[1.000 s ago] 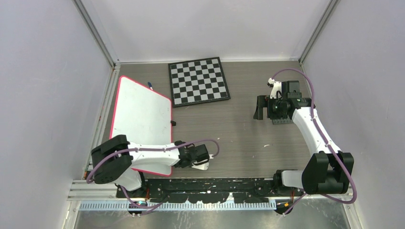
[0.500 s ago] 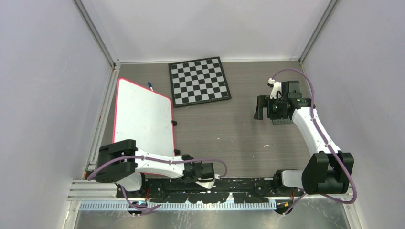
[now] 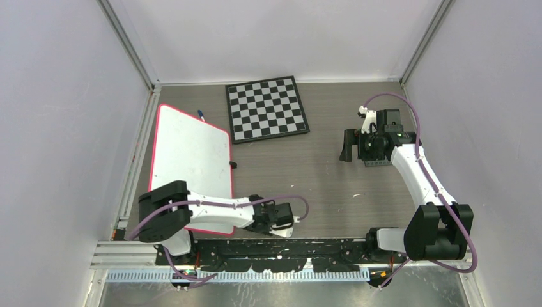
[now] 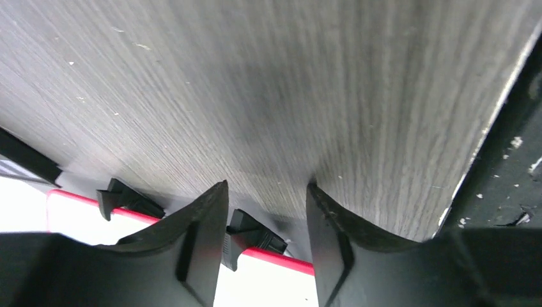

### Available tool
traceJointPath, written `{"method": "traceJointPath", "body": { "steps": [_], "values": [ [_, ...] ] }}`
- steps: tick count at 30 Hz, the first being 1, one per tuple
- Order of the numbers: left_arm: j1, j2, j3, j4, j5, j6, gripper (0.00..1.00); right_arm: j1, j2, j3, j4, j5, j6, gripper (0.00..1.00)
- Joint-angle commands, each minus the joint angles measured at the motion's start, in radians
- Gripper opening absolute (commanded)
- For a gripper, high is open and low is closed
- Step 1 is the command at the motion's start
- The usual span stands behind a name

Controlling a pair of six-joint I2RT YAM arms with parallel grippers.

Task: Write a sentence on the whiteboard
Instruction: Move the whiteboard stand to the center of the board.

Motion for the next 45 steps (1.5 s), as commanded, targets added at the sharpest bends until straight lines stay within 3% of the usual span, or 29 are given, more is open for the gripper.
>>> {"method": "traceJointPath", "body": {
  "steps": [1,7,17,21,25,29,34,41,45],
  "values": [
    [0.078,-0.049,0.078,-0.051,0.116,-0.052,0.54,-0.002,-0.022,0.002,0.026,-0.005,-0.007,0.94],
    [0.261,-0.099,0.231,-0.127,0.324,-0.066,0.66,-0.002,-0.015,0.007,0.026,-0.033,-0.010,0.94],
    [0.636,-0.025,0.382,-0.153,0.407,-0.016,0.68,-0.002,-0.042,-0.002,0.049,-0.120,-0.013,0.94],
    [0.646,-0.115,0.314,-0.122,0.351,-0.036,0.67,0.026,-0.033,0.016,0.104,-0.220,0.013,0.94],
    [0.647,-0.240,0.243,-0.164,0.444,0.003,0.70,0.089,0.037,0.074,0.158,-0.269,0.046,0.93],
    [0.589,-0.308,0.157,-0.205,0.465,0.026,0.73,0.150,0.149,0.170,0.156,-0.271,0.046,0.90],
    [0.498,-0.298,0.058,-0.151,0.365,0.077,0.70,0.179,0.198,0.213,0.195,-0.271,0.096,0.90],
    [0.451,-0.227,-0.015,-0.083,0.301,0.086,0.59,0.181,0.180,0.191,0.199,-0.246,0.096,0.89],
    [0.451,-0.189,-0.055,-0.054,0.283,0.094,0.46,0.181,0.159,0.170,0.199,-0.237,0.092,0.89]
  ]
}}
